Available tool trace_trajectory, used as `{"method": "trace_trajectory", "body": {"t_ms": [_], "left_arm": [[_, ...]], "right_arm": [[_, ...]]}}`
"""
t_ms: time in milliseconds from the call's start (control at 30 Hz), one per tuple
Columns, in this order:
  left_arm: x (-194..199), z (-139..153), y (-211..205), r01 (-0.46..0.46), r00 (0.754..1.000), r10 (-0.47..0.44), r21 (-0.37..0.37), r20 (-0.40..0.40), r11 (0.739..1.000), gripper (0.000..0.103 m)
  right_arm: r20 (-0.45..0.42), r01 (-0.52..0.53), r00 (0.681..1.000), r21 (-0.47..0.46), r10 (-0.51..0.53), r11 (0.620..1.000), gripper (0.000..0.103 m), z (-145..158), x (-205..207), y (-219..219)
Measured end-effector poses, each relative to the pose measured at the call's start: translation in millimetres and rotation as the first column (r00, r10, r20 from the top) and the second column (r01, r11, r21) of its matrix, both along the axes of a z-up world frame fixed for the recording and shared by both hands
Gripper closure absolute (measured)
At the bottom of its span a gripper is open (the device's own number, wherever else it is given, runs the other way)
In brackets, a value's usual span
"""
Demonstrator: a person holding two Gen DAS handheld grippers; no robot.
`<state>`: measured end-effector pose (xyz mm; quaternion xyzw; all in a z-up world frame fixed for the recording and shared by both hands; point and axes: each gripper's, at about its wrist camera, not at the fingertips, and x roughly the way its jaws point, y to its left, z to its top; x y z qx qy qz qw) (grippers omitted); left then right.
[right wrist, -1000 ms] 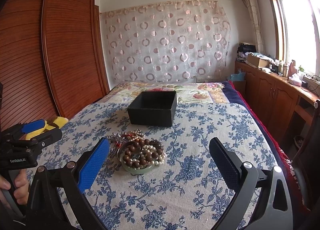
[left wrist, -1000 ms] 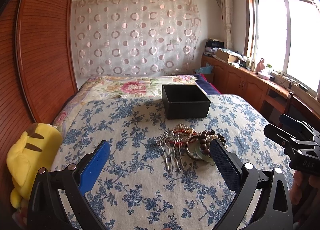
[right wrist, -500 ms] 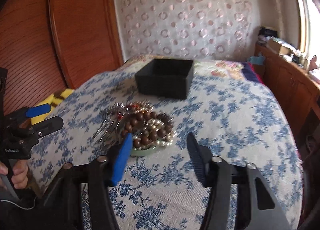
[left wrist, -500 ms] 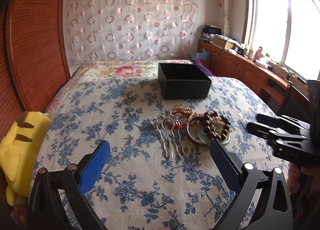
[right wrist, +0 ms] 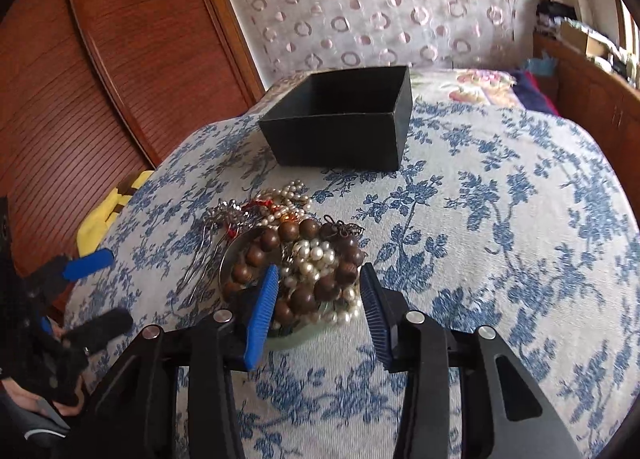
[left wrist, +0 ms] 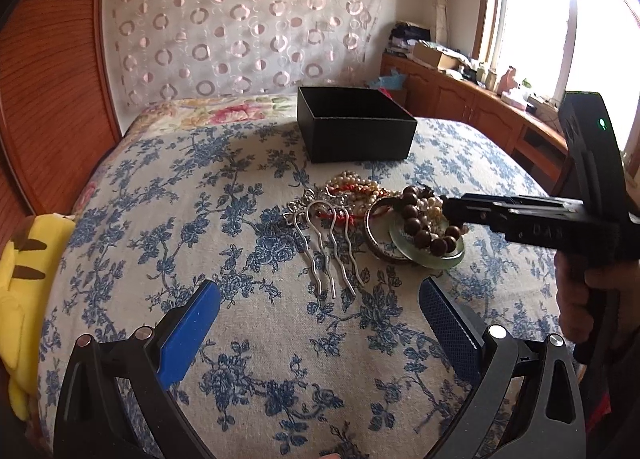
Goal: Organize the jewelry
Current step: 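Reach the right tool into the pile and grasp the brown bead bracelet, then lift the bead bracelet with the right tool while the left tool approaches the silver hairpins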
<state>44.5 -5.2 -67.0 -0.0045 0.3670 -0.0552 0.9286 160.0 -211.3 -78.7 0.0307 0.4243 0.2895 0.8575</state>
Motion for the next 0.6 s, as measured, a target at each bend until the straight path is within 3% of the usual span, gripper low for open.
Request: {"method": "trace_trajectory", "body": {"t_ms": [167, 300, 600], "left_arm": [[14, -6, 0, 0.018, 1.000, -0.017, 0.027, -0.022, 0.999, 0.006], [27, -10, 2, 0.024, 0.999, -0.023, 0.030, -0.048, 0.999, 0.006], [53, -19, 6, 0.044, 0.994, -0.044, 0.002, -0.099, 0.999, 0.007]], "right_arm": [[-0.030, -0.004, 1.000, 0.010, 0.004, 1.000, 0.076, -3, 10, 0], [-0.004, -0.009, 1.000, 0.022, 0.009, 1.000, 0.089, 4, 8, -5], [0.156, -0.005, 0.988, 0.040, -0.001, 0.999, 0.090, 46, -9, -19]]}}
